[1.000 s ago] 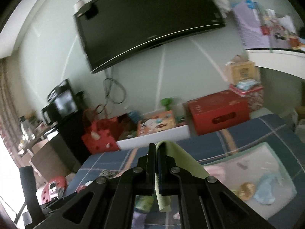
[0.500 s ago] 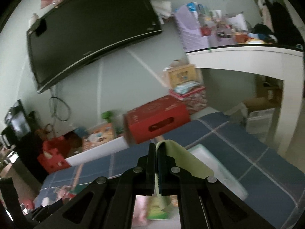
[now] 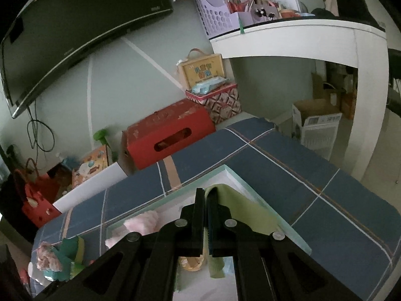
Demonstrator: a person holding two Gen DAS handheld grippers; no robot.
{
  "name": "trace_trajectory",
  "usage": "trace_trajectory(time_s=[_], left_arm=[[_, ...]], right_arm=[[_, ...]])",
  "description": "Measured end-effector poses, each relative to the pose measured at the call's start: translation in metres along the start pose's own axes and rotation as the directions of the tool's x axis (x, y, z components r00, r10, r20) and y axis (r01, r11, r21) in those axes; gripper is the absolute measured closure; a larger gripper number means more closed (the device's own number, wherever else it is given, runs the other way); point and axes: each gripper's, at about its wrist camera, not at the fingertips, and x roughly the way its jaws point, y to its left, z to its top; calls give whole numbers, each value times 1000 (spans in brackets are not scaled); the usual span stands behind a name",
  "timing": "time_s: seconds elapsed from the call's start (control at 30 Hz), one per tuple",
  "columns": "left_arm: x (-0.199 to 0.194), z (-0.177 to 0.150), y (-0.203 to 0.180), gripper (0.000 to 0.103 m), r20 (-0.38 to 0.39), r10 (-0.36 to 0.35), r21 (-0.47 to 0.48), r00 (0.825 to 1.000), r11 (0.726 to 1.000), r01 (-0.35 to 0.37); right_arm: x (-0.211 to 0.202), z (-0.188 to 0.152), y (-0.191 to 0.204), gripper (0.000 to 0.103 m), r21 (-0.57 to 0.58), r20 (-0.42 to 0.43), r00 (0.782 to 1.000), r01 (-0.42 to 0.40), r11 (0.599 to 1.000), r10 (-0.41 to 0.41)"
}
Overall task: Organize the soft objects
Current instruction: 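Carry the tape roll and cloth into the white tray and release both, then withdraw both grippers from the tray back toward the pile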
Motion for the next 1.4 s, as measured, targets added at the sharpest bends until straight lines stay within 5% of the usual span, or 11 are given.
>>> trace_trajectory(time_s=[0.4,0.73,0.77,0.83,0.9,0.93,1.13,1.3,1.4], left_arm=[[38,-18,9,44,-132,0,-30,991,1000,-4],[25,-12,22,34,-133,-36,-82,990,996,25],[22,-11,24,27,-131,-37,-92,991,995,25],[15,-9,29,18,-122,-45,-113,991,993,31],[9,-7,32,18,-117,-60,-129,991,991,45],[8,-7,33,18,-117,-62,-132,991,990,46],[-4,-8,41,15,-117,-49,-155,992,987,30],[-10,-11,58,15,-119,7,-212,993,977,-32],[-10,-14,71,15,-136,34,-254,990,965,-68]], right_arm=[[44,-30,-2,98,-55,-224,971,71,996,-81],[29,-24,11,97,-96,-226,968,87,992,-107],[27,-23,13,97,-103,-226,967,93,990,-114],[25,-22,16,89,-106,-228,967,94,990,-117],[23,-22,17,48,-103,-234,964,100,990,-122],[22,-22,18,39,-101,-232,965,103,990,-124],[26,-25,19,36,-114,-245,957,133,985,-157],[31,-29,13,7,-102,-267,944,175,979,-196],[29,-29,11,0,-104,-262,938,205,973,-226]])
